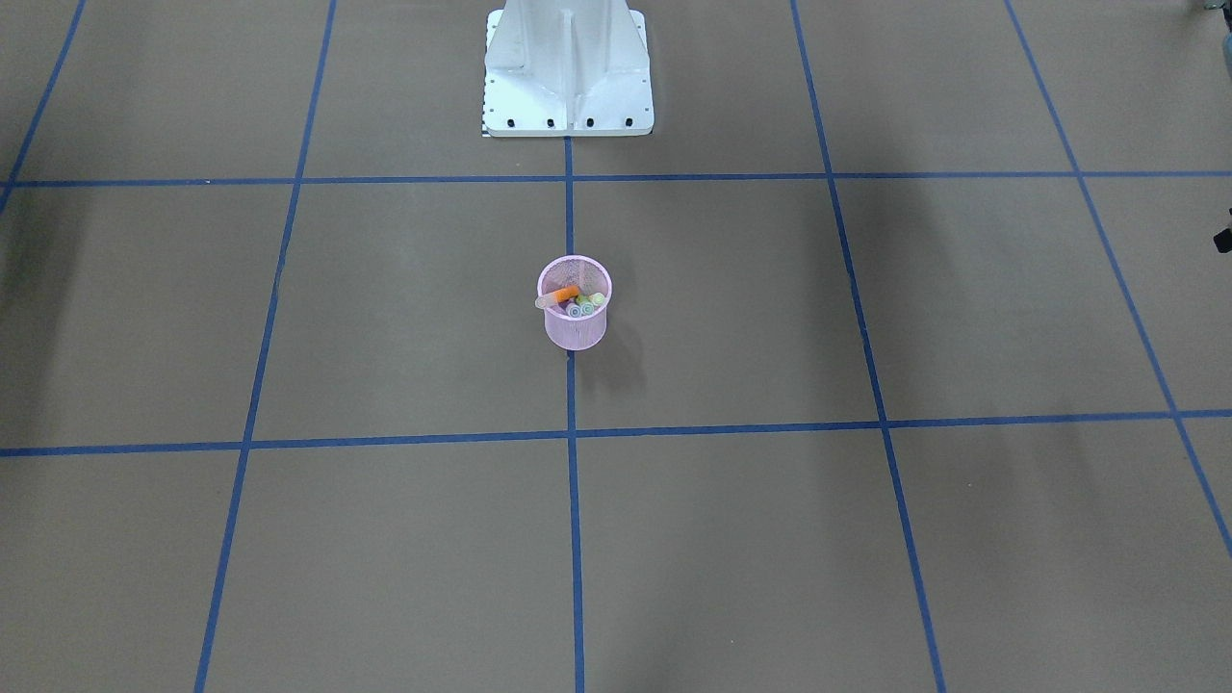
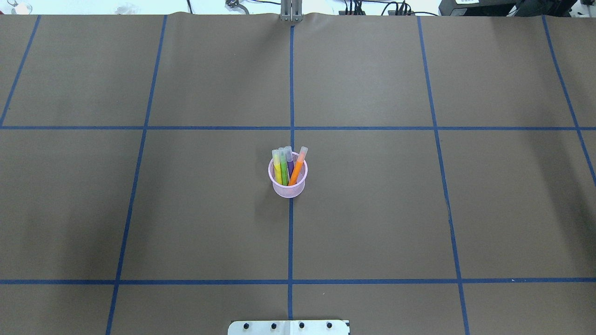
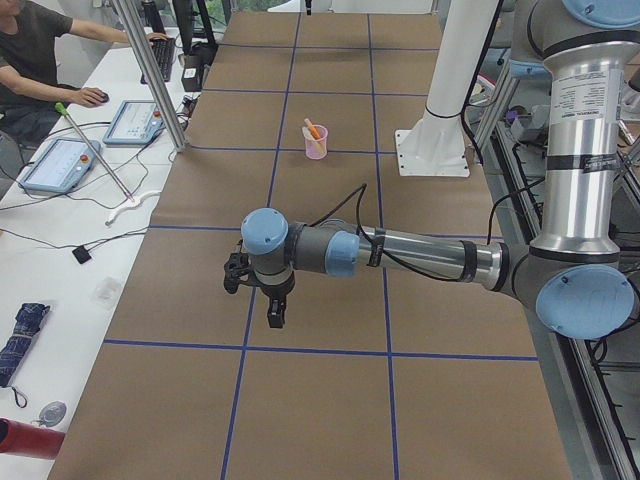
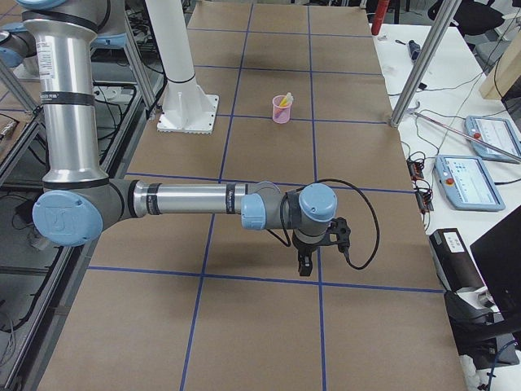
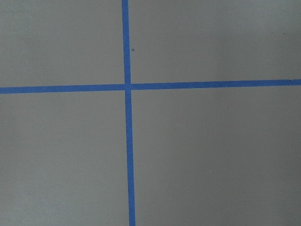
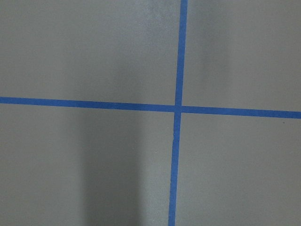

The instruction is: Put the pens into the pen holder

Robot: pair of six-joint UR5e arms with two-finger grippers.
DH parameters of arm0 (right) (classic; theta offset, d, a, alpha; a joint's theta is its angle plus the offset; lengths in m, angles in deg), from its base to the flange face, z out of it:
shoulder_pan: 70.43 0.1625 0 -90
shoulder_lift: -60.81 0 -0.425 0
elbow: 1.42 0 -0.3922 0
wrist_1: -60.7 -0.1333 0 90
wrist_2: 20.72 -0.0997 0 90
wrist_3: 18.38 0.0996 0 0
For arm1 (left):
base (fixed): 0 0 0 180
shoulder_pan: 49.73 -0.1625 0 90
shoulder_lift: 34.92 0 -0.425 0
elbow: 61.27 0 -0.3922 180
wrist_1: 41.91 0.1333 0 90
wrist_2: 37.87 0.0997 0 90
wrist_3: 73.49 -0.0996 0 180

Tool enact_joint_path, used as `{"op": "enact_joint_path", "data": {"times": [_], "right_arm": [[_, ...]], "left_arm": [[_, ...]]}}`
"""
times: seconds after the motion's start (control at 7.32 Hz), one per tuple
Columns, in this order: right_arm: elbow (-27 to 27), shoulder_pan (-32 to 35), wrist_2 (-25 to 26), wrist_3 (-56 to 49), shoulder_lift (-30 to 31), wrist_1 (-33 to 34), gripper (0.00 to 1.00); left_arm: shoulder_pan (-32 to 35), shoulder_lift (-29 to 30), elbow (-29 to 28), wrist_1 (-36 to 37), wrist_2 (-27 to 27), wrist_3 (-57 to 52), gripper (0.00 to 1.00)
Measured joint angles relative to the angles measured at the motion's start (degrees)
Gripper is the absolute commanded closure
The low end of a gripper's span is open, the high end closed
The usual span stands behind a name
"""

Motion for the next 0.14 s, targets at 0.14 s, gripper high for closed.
{"op": "enact_joint_path", "data": {"times": [0.14], "right_arm": [[-0.1,0.1,0.0,0.0,0.1,0.0,0.0]], "left_arm": [[0.0,0.0,0.2,0.0,0.0,0.1,0.01]]}}
